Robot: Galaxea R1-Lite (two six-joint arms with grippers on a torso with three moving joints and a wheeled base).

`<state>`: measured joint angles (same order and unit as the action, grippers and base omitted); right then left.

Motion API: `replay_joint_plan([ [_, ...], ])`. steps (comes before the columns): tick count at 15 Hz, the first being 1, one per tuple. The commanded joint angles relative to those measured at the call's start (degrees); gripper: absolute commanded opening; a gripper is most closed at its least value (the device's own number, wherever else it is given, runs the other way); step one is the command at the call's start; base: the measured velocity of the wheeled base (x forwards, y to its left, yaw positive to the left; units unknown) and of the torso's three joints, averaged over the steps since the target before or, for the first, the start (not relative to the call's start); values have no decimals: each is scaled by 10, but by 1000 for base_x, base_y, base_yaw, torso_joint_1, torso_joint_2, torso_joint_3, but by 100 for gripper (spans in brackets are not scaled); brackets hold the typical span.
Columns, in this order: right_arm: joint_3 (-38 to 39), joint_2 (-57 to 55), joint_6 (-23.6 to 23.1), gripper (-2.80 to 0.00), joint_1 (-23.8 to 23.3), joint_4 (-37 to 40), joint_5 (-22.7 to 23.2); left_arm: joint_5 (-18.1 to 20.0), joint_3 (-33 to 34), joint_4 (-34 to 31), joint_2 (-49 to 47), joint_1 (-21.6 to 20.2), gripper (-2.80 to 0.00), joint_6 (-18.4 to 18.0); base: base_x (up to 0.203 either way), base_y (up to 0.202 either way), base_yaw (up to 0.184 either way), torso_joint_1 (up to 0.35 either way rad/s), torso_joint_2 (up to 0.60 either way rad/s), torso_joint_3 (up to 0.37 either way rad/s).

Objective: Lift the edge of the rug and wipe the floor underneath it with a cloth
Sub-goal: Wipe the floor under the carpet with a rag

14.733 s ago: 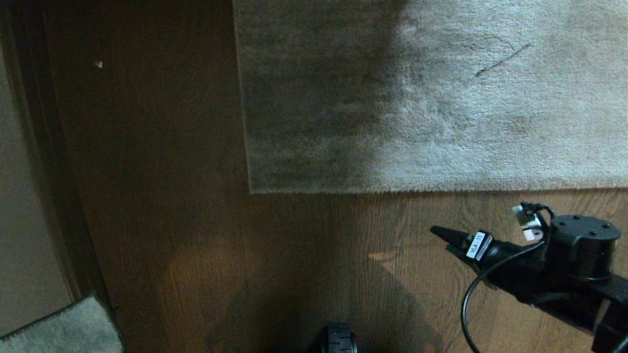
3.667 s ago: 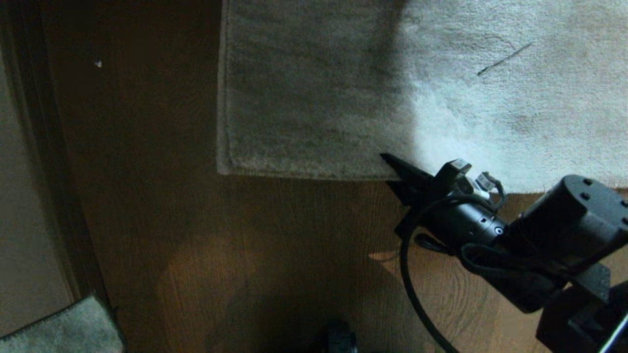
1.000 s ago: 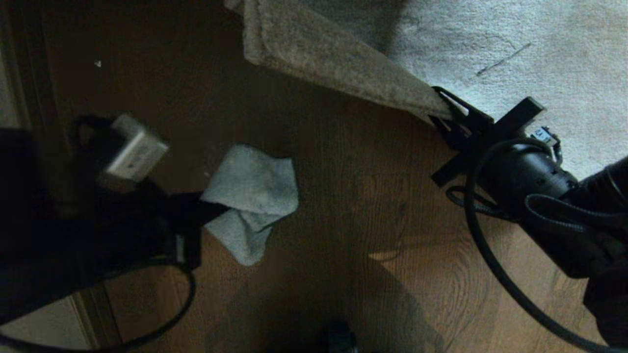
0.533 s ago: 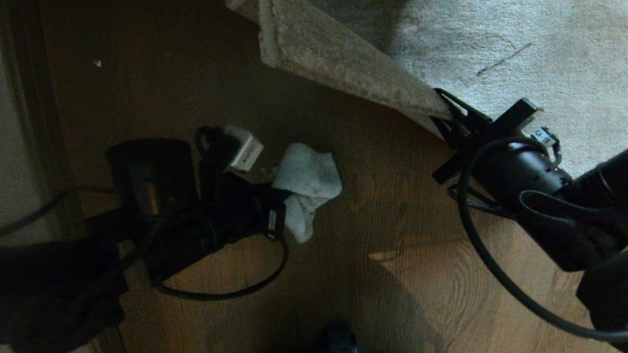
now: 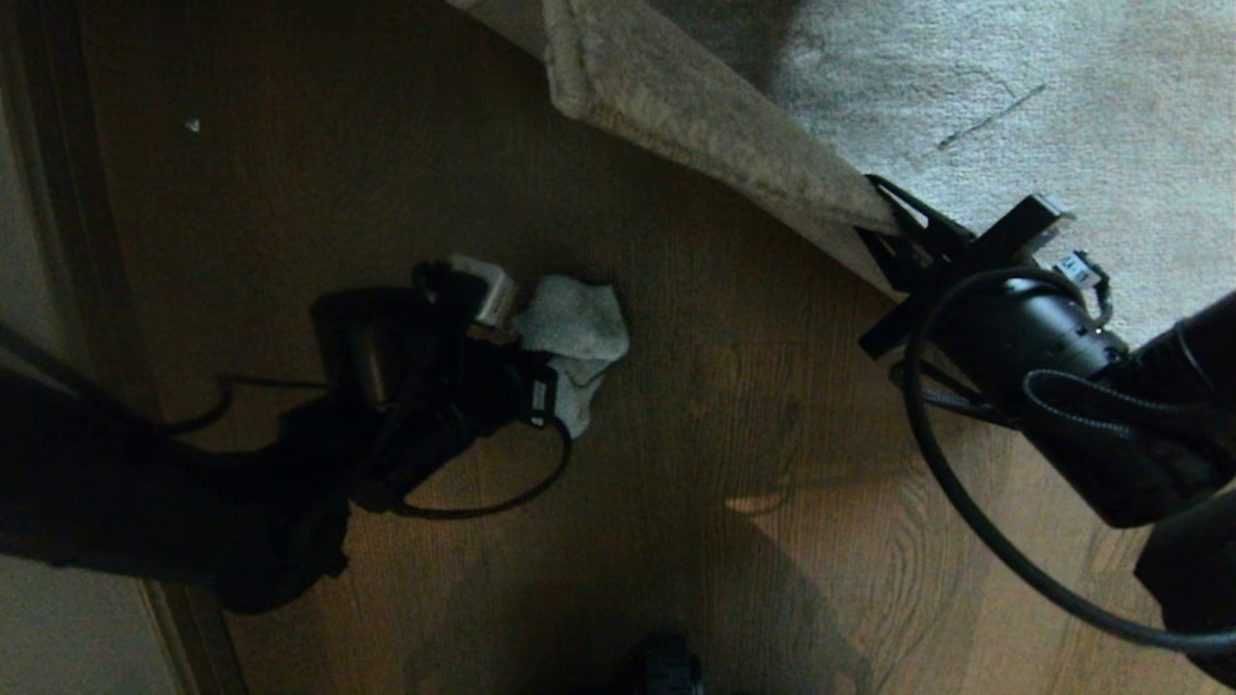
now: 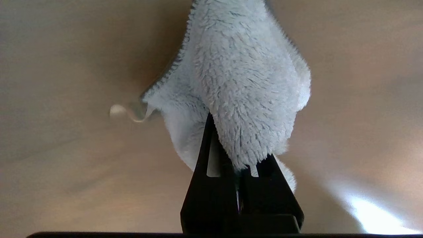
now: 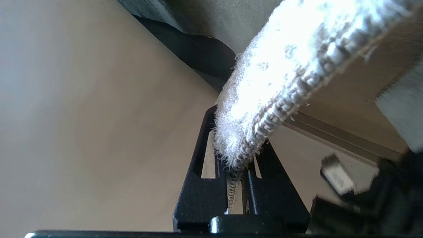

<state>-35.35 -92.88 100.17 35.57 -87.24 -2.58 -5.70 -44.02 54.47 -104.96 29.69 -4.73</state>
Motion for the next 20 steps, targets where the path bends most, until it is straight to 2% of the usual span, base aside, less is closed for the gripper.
replay_joint_plan([
  [1, 0, -5, 6, -280, -1, -27, -1, -2, 0, 11, -5, -63, -280, -25, 0, 0, 0, 0, 0, 0],
  [9, 0, -8, 6, -280, -1, -27, -1, -2, 9, 30, 72, -201, -280, -45, 0, 0, 0, 0, 0, 0],
  [12, 0, -6, 6, -280, 0, -27, -1, 1, 51, 25, 122, -217, -280, -53, 0, 0, 0, 0, 0, 0],
  [13, 0, -5, 6, -280, -1, -27, -1, 2, 74, 24, 140, -208, -280, -53, 0, 0, 0, 0, 0, 0],
  [15, 0, -1, 6, -280, 0, -27, -1, 2, 114, 23, 168, -147, -280, -54, 0, 0, 0, 0, 0, 0],
  [18, -1, 2, 6, -280, 0, -27, -1, -8, 147, 23, 183, -15, -280, -54, 0, 0, 0, 0, 0, 0],
  [20, -1, 3, 5, -280, -1, -27, -1, -40, 163, 24, 174, 83, -280, -52, 0, 0, 0, 0, 0, 0],
])
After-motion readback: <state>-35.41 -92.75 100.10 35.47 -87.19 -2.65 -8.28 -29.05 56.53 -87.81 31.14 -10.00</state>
